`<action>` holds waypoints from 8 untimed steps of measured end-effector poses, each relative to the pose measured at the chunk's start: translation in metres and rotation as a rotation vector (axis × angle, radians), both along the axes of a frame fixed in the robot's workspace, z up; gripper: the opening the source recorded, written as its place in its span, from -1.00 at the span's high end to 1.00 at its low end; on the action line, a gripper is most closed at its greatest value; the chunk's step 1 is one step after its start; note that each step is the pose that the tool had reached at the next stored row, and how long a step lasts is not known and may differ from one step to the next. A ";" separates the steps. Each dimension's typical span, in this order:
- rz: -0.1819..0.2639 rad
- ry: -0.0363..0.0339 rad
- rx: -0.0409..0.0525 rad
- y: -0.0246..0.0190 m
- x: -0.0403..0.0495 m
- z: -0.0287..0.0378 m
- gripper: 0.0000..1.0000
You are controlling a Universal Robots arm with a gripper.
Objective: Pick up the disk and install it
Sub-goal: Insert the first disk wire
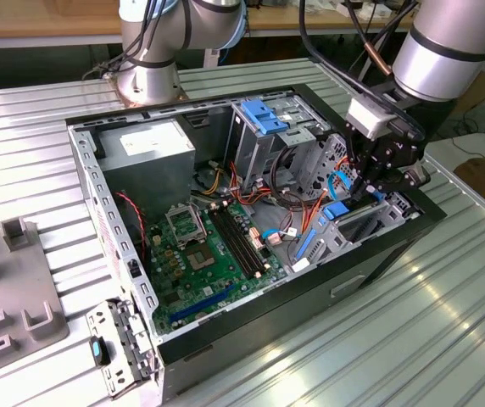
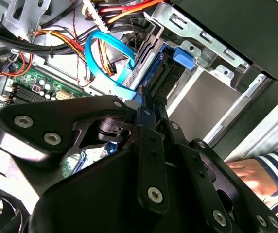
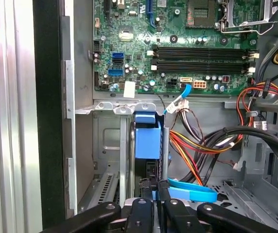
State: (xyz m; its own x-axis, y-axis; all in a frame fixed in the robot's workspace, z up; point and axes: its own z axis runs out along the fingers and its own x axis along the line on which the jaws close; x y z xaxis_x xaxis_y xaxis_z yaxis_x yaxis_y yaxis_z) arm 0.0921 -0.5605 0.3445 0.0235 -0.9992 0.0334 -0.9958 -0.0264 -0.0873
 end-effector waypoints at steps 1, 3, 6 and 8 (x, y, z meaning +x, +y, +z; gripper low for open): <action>0.001 0.0000 -0.0003 -0.0004 -0.0002 -0.0014 0.68; 0.001 0.0000 -0.0004 -0.0004 -0.0001 -0.0014 0.68; 0.001 0.0000 0.0000 -0.0004 -0.0002 -0.0016 0.68; 0.001 0.0000 0.0002 -0.0004 -0.0002 -0.0017 0.65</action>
